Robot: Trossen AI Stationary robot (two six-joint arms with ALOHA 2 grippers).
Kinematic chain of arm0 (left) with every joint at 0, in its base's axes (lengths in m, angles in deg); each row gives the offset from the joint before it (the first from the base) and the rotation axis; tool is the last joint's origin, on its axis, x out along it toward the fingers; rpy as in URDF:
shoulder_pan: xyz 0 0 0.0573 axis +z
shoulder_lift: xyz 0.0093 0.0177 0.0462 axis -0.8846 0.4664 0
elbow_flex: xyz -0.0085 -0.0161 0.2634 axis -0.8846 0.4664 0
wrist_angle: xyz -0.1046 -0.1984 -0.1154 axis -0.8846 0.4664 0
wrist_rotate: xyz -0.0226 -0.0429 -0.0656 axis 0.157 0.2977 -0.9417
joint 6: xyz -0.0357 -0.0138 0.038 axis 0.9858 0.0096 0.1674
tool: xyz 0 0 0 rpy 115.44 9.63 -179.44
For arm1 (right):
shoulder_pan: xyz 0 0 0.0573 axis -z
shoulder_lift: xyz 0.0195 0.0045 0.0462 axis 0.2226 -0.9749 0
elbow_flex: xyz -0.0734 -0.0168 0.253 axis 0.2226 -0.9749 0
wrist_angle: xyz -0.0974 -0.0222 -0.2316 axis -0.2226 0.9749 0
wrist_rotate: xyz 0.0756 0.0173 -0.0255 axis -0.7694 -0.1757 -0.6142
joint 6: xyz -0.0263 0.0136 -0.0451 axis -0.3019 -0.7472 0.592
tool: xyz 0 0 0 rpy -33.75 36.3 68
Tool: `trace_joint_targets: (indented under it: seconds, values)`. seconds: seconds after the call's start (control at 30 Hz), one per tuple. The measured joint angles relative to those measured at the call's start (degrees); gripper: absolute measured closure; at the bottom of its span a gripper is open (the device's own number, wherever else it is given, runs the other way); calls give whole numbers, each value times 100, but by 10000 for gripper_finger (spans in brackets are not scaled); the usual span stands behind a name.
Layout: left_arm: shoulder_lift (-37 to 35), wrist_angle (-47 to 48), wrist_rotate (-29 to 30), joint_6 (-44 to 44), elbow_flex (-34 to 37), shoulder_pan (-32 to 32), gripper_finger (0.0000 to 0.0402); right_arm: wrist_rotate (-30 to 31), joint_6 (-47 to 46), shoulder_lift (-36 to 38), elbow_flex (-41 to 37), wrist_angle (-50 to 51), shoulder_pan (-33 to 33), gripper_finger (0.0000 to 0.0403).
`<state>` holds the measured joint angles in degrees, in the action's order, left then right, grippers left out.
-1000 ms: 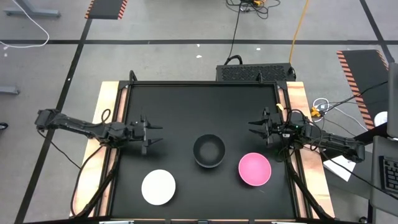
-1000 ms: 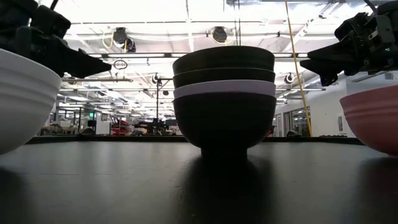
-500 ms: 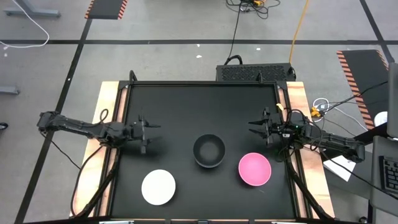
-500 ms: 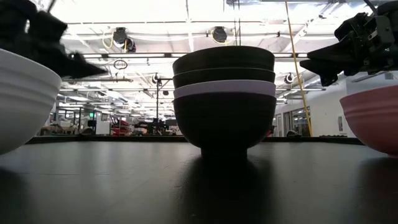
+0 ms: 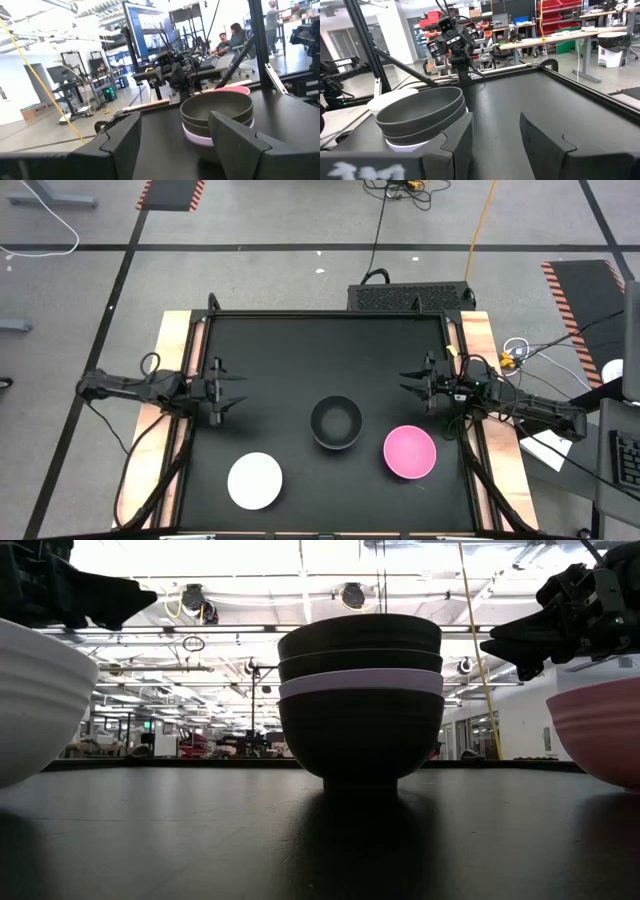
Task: Nest bowls inside each other
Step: Stack the pink bowl on top of the black bowl
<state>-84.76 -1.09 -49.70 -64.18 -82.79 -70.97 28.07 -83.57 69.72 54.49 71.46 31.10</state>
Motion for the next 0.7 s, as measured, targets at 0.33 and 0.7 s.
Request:
trace_joint_targets:
  seconds: [0.33,0.7]
  values:
    - [-116,2134,-446,364,-680,0,167,3,-26,-9,2,-76,0,250]
    - [-118,1757,-597,818,-311,0,167,-19,-33,-13,0,-225,0,250]
